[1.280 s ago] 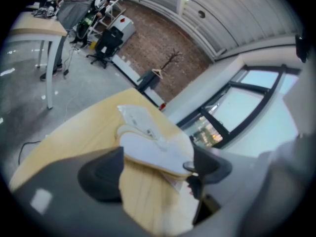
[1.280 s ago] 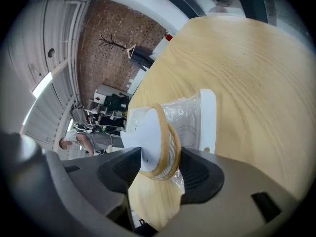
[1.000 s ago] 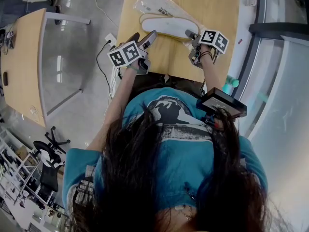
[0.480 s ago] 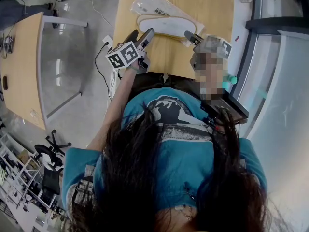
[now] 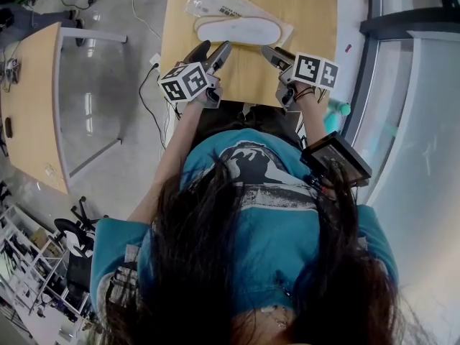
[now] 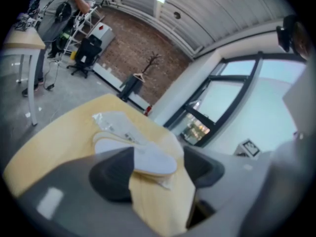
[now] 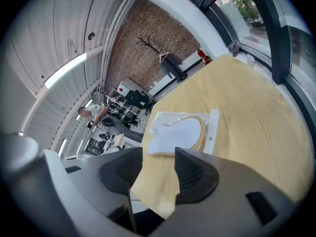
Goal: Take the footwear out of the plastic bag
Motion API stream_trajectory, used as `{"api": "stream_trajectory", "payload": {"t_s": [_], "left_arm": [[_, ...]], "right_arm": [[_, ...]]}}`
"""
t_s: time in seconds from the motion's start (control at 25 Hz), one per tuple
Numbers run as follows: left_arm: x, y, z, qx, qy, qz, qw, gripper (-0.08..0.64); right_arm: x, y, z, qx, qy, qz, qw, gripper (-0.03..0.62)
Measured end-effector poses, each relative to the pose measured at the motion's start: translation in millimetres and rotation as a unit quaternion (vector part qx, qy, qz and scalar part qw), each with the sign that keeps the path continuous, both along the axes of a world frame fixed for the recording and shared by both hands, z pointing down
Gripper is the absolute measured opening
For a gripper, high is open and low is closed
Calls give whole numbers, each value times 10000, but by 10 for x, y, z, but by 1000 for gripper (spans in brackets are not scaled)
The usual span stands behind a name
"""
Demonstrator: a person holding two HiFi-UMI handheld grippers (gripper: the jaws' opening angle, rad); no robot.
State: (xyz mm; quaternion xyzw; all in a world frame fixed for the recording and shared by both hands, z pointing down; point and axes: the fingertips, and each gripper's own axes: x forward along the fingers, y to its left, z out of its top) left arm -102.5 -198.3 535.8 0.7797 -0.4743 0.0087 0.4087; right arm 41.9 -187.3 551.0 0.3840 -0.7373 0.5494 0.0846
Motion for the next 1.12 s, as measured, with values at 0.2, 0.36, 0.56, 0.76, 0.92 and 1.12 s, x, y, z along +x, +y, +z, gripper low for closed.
{"api": "stream_trajectory", "payload": {"t_s": [0.2,0.36,0.56,0.76,0.92,1.12], "left_arm": [[139,261,-148,201,-152,58,9997,213],[296,626,-293,596,-608,-128,9963,39],[513,961,-325,676,-720,-294,9947,3],[751,1460,-161,567,-664,-483,9950,2],[801,1878,-87,425,-755,-521,9949,2],[789,2096,-70,283,-746,-634,9948,2]], "right_arm": [[51,272,-147,163,3,11,9999,74],[231,661,-285,290,-137,-106,9994,64],[424,1004,-347,414,-214,-289,9985,55],[624,1428,-193,403,-244,-465,9978,53],[627,1725,-105,281,-364,-600,9971,52],[583,1895,-55,186,-460,-724,9961,52]]}}
